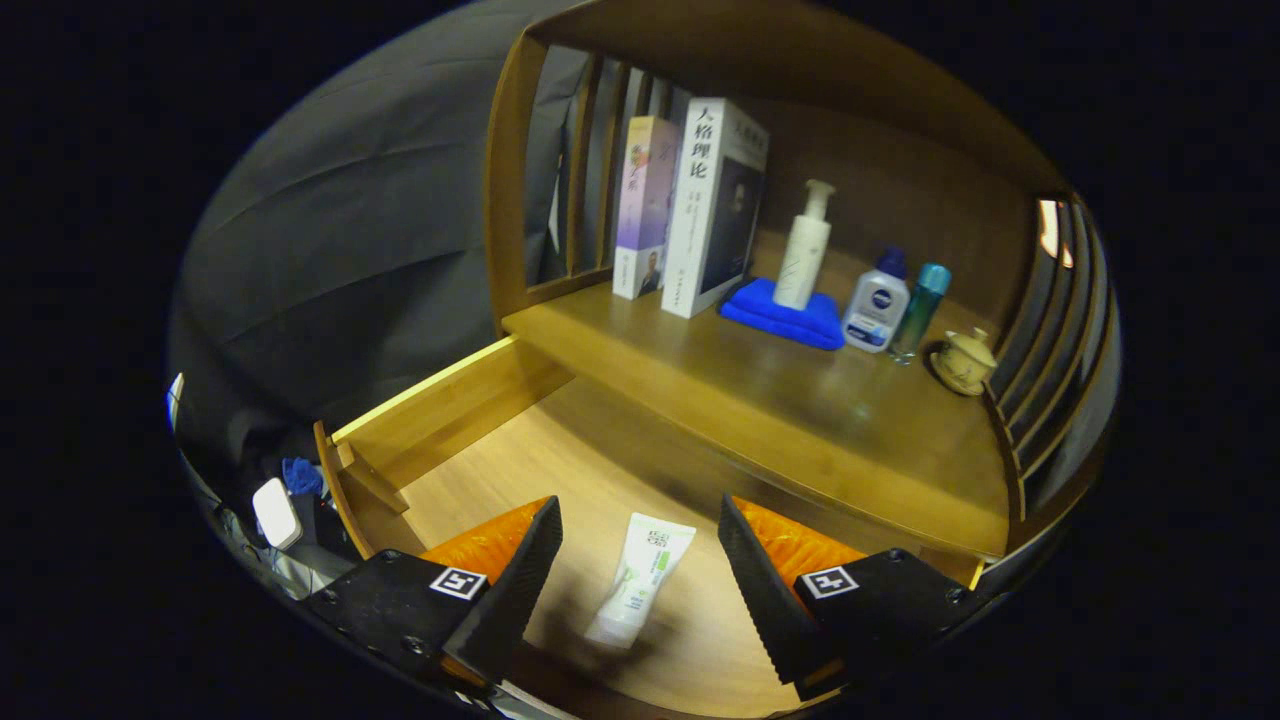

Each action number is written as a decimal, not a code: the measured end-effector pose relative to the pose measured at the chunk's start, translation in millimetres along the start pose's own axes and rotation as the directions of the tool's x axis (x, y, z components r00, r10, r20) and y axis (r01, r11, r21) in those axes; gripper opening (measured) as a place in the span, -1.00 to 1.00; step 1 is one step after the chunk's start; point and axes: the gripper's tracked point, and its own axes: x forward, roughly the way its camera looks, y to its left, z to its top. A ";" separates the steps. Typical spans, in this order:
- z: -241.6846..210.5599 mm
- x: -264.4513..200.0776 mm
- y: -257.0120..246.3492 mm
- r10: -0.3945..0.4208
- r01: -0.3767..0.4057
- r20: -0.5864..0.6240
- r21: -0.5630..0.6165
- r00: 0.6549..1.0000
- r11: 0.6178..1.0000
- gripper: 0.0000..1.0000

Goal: Pull open the drawer, take out the items inside it, and place them on the countertop above the cabinet.

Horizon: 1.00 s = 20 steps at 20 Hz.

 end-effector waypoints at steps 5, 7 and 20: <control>-17.1 16.0 3.8 0.068 -0.069 -0.130 -0.004 0.989 0.998 0.97; -32.4 23.6 2.3 0.081 -0.087 -0.191 -0.021 0.978 0.996 0.97; -86.6 47.1 -5.8 0.096 -0.128 -0.415 -0.050 0.905 0.990 0.87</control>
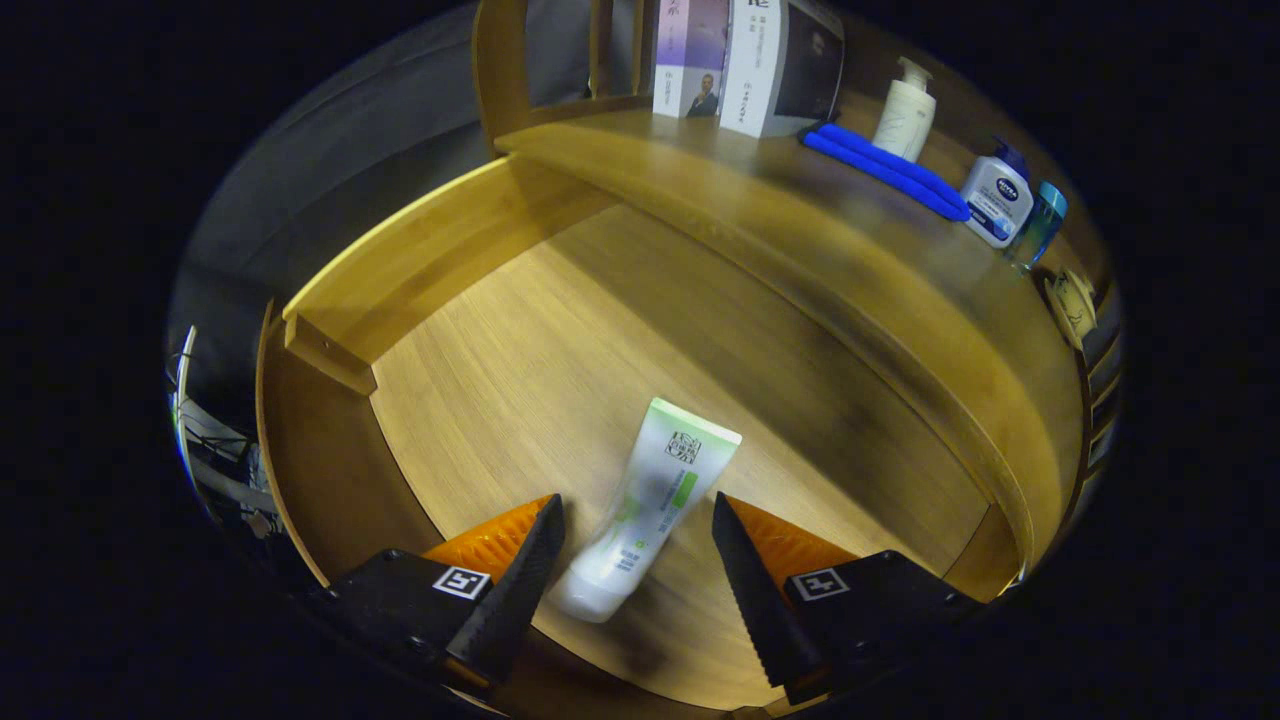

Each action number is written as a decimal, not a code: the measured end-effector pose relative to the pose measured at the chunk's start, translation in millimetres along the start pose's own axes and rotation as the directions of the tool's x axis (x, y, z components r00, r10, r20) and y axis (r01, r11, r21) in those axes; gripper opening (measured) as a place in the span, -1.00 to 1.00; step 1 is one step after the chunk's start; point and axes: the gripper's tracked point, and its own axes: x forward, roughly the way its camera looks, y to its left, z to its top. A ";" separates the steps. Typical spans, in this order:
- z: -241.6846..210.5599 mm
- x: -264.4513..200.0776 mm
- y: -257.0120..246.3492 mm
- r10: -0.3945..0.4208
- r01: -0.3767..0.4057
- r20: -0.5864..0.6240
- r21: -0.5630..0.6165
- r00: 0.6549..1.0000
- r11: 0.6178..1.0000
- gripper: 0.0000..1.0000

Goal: Pull open the drawer, take out the items inside it, and place them on the countertop above the cabinet.

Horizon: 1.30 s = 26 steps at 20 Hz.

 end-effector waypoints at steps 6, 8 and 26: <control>-8.8 8.8 -1.6 0.023 -0.020 -0.049 0.049 0.999 0.999 0.23; -10.5 9.4 -0.5 0.024 -0.022 -0.052 0.043 0.998 0.999 -0.16; 32.4 -54.2 15.1 0.004 0.002 0.144 -0.042 0.990 0.999 -0.84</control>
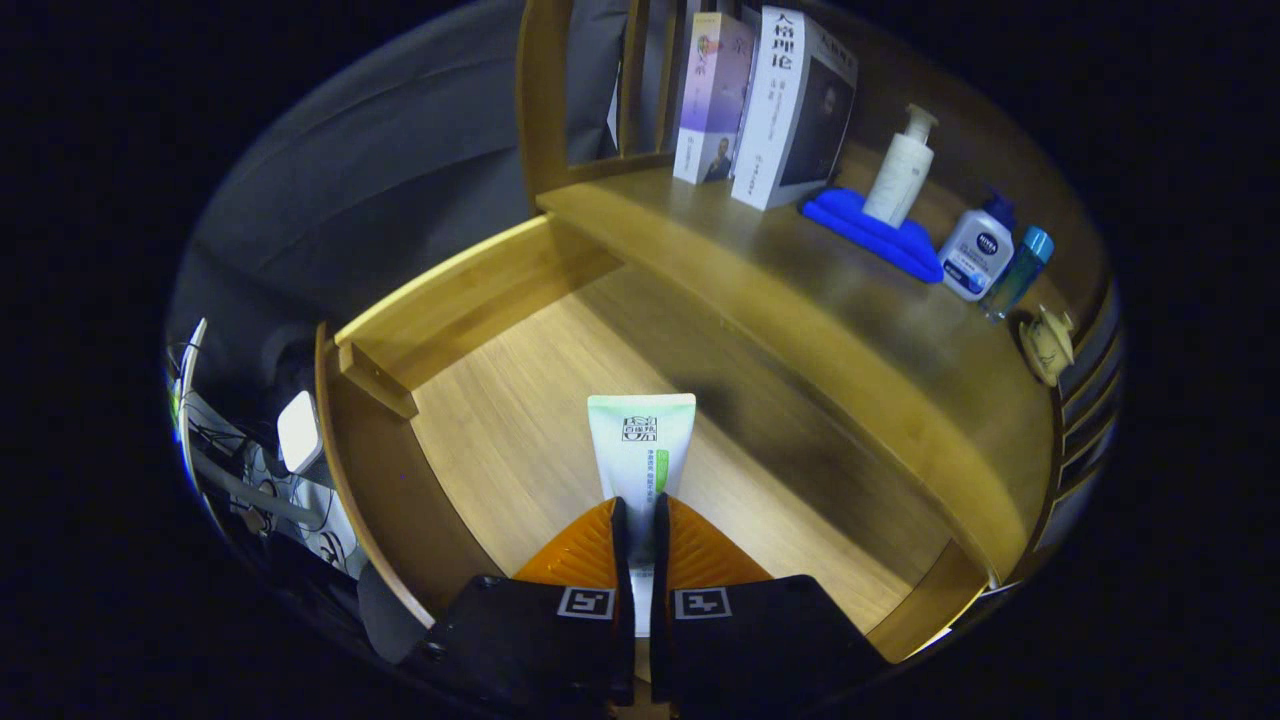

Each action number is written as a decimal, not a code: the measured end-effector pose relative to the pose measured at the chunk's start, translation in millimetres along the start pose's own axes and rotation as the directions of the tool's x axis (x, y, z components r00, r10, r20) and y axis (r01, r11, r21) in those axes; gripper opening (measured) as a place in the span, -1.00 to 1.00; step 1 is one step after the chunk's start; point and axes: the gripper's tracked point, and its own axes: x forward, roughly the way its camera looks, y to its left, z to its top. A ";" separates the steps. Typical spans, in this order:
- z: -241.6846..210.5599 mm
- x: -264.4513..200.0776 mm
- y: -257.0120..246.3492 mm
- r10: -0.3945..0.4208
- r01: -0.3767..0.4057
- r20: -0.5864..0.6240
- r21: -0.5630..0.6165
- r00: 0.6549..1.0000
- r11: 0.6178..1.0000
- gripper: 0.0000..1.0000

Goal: Pull open the drawer, take out the items inside it, and place them on the countertop above the cabinet.

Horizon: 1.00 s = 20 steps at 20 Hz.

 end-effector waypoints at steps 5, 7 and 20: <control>31.9 -26.0 -0.1 -0.016 0.015 0.101 0.005 0.995 1.000 -0.85; 43.8 -32.9 -2.9 -0.019 0.016 0.131 0.027 0.991 1.000 -0.84; 101.1 -42.1 -87.6 -0.198 0.142 0.220 0.247 0.955 0.959 -0.85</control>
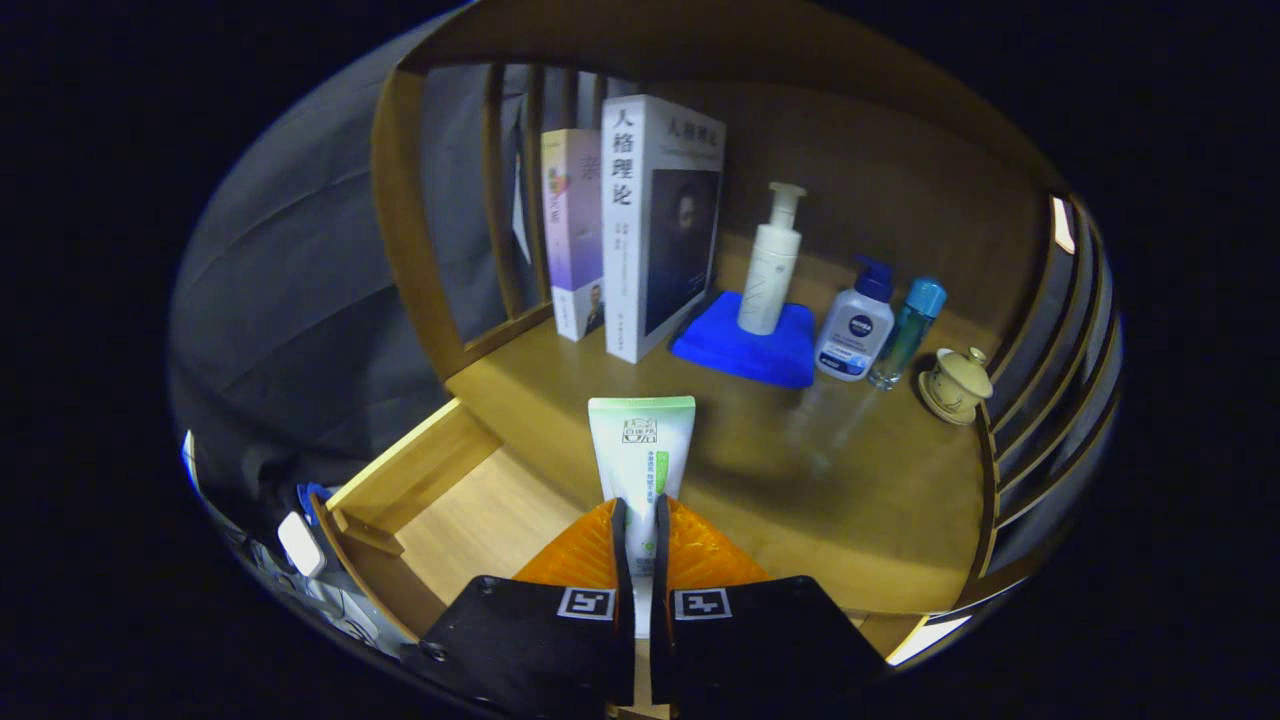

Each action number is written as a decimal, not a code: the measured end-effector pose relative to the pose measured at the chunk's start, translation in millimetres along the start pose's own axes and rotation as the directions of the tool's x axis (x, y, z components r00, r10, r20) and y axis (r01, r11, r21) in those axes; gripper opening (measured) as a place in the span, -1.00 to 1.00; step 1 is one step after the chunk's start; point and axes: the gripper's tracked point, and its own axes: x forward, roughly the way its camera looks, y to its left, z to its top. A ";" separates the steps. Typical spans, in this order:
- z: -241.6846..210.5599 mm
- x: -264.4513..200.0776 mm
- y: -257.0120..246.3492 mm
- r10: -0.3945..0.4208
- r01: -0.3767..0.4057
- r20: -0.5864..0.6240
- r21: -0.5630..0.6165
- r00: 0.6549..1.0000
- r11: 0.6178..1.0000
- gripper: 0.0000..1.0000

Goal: Pull open the drawer, take out the items inside it, and place them on the countertop above the cabinet.

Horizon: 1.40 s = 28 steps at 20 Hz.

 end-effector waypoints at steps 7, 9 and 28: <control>17.5 29.8 -43.2 -0.101 0.099 -0.001 0.156 0.995 0.983 -0.81; 18.4 37.9 -52.8 -0.121 0.119 -0.004 0.190 0.993 0.975 -0.81; 30.1 -21.5 -37.6 -0.241 0.162 0.246 0.301 0.939 0.940 0.96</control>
